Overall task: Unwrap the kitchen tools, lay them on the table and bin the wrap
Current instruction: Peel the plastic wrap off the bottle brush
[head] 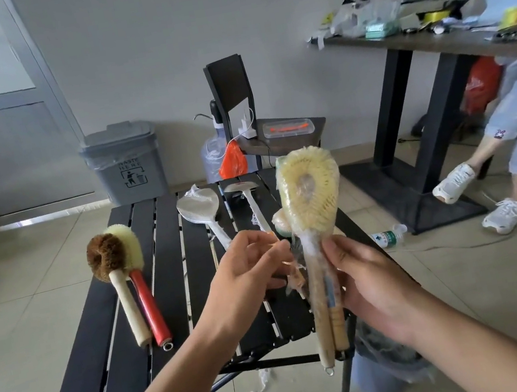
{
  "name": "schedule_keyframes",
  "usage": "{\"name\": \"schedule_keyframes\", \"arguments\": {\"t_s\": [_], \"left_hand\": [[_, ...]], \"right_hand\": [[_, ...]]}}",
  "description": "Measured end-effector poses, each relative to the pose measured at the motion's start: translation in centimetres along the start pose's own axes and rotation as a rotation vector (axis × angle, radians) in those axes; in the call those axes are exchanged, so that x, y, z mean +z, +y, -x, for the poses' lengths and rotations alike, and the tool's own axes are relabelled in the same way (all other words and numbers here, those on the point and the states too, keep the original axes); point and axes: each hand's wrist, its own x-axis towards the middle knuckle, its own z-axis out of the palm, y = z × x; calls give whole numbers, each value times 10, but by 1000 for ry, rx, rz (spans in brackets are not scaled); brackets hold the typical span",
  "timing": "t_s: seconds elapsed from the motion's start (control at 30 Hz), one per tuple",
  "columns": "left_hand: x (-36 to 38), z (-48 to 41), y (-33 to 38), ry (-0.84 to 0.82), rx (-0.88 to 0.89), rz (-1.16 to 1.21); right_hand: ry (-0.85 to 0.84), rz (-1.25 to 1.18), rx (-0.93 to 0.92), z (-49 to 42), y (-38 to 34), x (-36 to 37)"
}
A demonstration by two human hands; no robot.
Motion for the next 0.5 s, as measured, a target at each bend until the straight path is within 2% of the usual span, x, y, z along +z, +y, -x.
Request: {"name": "schedule_keyframes", "arguments": {"t_s": [0.1, 0.27, 0.37, 0.5], "left_hand": [[1, -4, 1, 2, 68, -114], [0, -9, 2, 15, 127, -120], [-5, -11, 0, 30, 99, -95], [-8, -16, -7, 155, -7, -12]], "right_hand": [[-5, 30, 21, 6, 3, 3], [1, 10, 53, 13, 6, 5], [16, -65, 90, 17, 4, 4], [23, -86, 123, 18, 1, 2]]}}
